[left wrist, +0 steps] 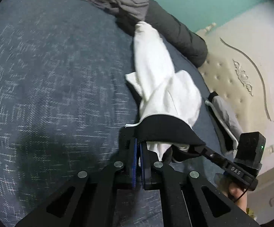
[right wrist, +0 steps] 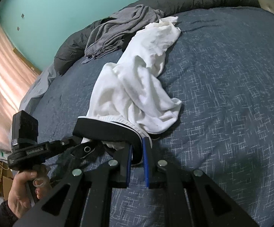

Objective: Fold clothes

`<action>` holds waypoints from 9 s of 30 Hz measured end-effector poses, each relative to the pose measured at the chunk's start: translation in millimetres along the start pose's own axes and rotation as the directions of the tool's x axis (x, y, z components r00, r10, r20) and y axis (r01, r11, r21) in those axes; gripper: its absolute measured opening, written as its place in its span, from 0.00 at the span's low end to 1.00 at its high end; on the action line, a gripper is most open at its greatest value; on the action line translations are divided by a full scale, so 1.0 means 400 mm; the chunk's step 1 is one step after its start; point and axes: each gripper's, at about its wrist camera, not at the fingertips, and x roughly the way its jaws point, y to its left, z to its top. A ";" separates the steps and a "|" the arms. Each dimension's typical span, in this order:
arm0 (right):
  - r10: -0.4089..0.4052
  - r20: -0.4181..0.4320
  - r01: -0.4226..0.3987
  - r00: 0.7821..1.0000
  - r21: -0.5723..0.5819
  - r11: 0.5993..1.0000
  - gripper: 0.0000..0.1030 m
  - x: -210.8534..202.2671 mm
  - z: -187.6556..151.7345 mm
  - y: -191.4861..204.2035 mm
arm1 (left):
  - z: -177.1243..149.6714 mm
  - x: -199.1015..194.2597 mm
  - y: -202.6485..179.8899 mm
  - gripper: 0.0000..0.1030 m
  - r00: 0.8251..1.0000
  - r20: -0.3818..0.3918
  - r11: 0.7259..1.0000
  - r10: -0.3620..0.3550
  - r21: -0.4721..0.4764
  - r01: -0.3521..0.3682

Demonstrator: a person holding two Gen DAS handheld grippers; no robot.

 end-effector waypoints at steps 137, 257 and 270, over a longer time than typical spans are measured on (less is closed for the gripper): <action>0.014 0.460 0.199 0.888 -0.411 0.889 0.02 -1.160 0.514 0.820 | 0.250 -1.119 -1.019 0.03 0.883 0.453 0.906 0.126 0.311 -0.289; -0.077 -0.118 0.058 0.990 -0.158 0.986 0.42 -0.075 0.034 0.200 | 0.066 -0.440 -0.358 0.05 0.926 0.152 0.895 0.346 0.242 -0.374; -0.094 -0.123 0.071 0.988 -0.177 0.982 0.04 -0.005 0.047 0.191 | 0.054 -0.445 -0.348 0.05 0.917 0.177 0.875 0.358 0.279 -0.396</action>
